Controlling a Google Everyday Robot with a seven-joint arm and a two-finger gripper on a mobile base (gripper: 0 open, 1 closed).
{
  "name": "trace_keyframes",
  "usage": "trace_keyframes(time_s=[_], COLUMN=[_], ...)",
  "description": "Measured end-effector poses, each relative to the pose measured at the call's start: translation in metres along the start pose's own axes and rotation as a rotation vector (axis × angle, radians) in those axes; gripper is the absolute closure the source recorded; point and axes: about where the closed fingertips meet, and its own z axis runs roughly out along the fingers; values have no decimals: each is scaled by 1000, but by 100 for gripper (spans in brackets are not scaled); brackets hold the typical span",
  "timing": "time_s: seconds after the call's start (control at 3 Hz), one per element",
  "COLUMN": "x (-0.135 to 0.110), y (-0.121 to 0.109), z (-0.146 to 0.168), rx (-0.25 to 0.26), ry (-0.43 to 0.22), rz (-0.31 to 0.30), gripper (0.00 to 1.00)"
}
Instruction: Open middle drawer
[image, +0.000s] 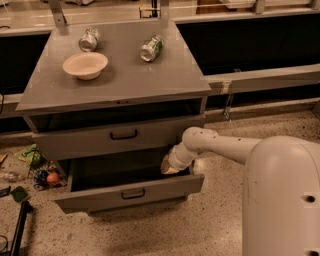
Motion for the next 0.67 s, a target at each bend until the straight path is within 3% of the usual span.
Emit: trace_keyframes(time_s=[0.67], x=[8], y=[29], z=[46], rx=[-105], ry=[-38], rz=[38], gripper=[100])
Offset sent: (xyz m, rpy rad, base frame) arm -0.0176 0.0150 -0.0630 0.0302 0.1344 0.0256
